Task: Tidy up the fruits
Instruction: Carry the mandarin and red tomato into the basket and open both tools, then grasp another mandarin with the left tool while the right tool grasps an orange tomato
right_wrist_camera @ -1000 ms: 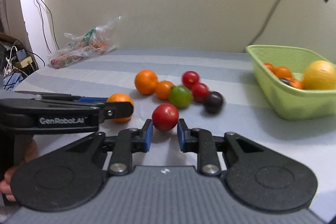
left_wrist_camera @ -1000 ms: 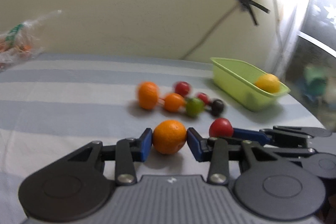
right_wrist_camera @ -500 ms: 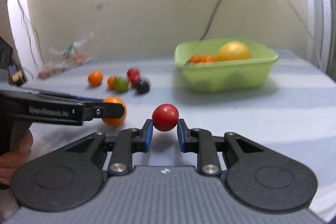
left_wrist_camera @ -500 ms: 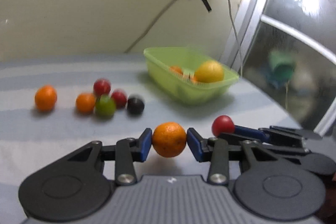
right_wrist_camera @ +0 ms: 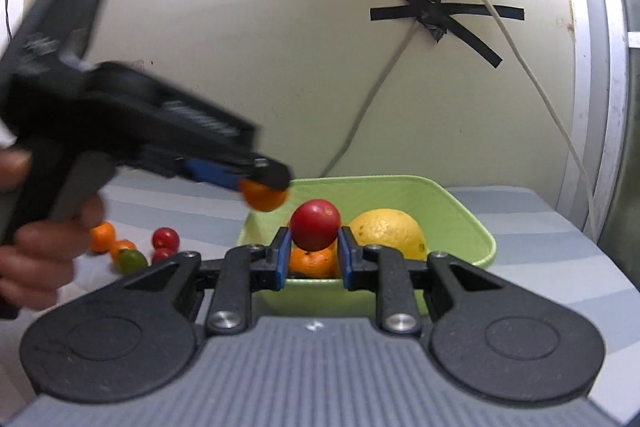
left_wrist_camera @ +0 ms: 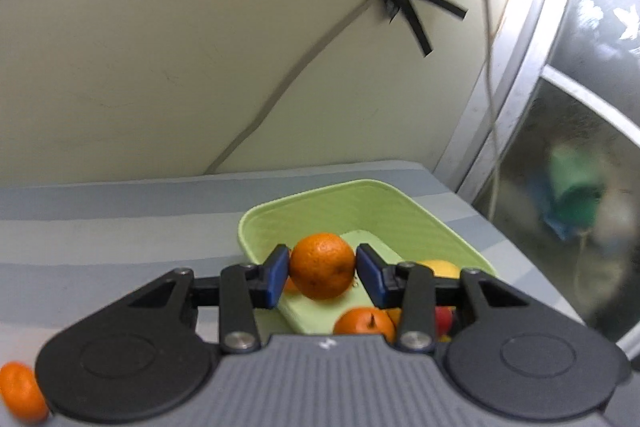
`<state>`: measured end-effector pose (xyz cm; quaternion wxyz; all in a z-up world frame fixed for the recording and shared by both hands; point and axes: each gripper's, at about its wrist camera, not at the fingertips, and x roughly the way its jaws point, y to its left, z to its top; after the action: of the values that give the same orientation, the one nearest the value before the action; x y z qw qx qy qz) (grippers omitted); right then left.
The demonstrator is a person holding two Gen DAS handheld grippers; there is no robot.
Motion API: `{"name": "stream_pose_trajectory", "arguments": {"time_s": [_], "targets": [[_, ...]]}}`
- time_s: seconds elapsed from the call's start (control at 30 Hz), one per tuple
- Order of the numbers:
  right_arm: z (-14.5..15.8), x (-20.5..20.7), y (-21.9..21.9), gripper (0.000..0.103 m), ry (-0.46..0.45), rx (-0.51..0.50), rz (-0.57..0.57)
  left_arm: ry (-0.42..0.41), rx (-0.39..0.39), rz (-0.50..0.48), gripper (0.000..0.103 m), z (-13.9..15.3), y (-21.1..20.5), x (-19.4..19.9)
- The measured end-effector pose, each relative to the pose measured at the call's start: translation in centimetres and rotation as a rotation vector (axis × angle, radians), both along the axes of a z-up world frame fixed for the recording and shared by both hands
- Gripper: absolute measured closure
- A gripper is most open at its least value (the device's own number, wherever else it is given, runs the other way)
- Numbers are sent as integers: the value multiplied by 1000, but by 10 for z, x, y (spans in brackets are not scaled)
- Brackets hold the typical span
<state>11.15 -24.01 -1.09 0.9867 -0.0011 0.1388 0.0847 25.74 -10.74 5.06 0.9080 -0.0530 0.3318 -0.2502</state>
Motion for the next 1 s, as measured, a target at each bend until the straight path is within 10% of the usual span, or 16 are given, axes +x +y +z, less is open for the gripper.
{"name": "stream_pose_trajectory", "arguments": {"time_s": [0.4,0.67,1.0], "targets": [[4,-24,-13,64,-84,50,-54,-41,-25,32,56,7,-3,12],[8,-40,-18,64,-186,79,-139,-223,-115,201,53,56,108,-61],[14,-63,26,63,-88,115,115,-65,-24,398,52,-27,192,-115]]}}
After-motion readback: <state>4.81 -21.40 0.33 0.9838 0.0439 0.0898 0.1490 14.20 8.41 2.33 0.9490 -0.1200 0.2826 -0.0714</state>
